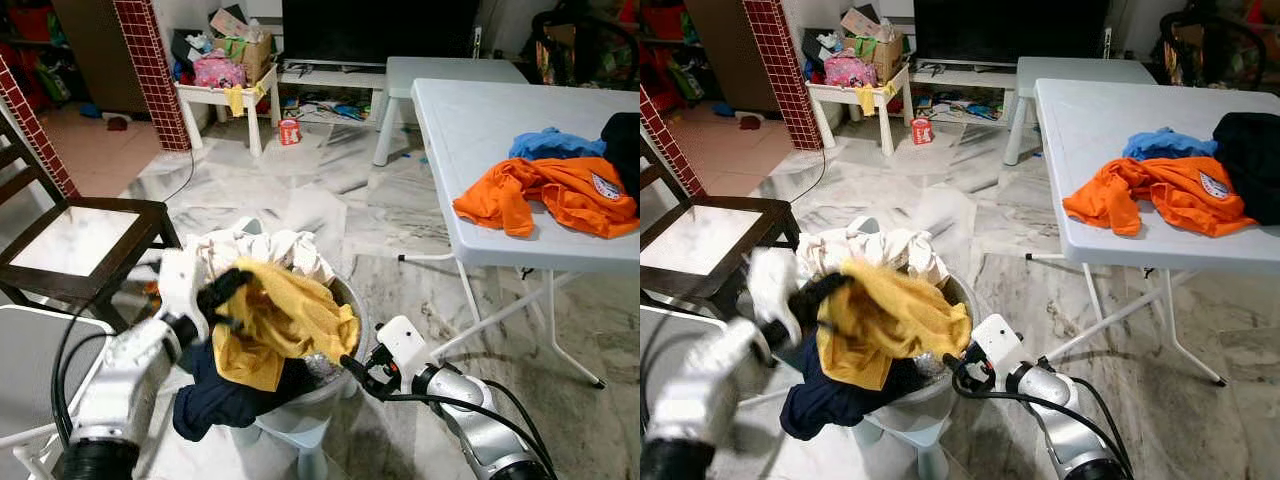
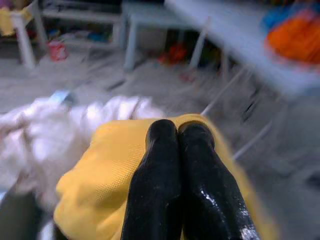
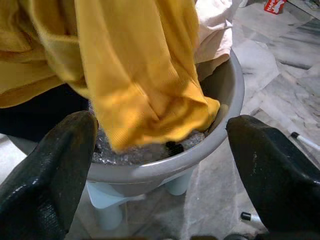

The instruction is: Hang hanger

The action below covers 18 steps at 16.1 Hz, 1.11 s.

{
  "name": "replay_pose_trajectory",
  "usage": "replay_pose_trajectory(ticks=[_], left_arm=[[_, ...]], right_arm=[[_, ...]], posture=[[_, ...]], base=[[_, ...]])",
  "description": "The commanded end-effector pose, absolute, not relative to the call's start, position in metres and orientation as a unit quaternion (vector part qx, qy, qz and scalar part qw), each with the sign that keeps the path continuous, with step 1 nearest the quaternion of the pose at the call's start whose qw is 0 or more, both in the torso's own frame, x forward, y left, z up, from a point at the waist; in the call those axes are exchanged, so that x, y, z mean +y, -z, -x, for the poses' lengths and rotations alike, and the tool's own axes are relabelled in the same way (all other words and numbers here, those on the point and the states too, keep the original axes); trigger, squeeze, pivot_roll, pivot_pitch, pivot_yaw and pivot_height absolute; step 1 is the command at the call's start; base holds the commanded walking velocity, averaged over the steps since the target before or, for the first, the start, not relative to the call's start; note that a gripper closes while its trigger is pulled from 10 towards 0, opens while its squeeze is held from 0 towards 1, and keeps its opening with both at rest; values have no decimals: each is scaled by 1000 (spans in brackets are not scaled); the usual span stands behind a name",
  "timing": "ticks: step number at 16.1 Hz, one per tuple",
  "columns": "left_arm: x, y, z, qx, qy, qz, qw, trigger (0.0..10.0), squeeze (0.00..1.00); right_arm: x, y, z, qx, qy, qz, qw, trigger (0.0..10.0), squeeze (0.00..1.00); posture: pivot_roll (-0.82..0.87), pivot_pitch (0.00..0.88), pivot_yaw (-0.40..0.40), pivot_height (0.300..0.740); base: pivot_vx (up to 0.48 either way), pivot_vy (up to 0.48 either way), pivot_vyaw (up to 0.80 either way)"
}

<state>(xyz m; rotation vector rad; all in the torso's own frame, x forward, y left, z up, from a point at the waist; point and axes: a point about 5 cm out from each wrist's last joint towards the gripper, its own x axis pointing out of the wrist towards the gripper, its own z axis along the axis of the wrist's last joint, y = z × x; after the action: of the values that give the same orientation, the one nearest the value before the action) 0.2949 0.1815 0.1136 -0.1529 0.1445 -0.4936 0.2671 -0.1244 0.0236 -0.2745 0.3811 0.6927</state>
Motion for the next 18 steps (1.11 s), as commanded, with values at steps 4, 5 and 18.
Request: replay_pose_trajectory(ticks=[4,5,18], left_arm=[[148,-167,-293,0,336,178,925,0,0],[141,-173,-292,-7,351,181,919,0,0],[183,-231,-289,-144,210,451,855,0,0]], right_arm=[[-121,-24,-269,180,-335,138,914,10000,0],[-121,-24,-270,179,-335,139,914,10000,0],[-113,-20,-272,176,-336,146,914,10000,0]], posture=[[-29,0,8,740],[-28,0,9,740],[-9,0,5,740]], base=[[0,0,0],[0,0,0],[0,0,0]])
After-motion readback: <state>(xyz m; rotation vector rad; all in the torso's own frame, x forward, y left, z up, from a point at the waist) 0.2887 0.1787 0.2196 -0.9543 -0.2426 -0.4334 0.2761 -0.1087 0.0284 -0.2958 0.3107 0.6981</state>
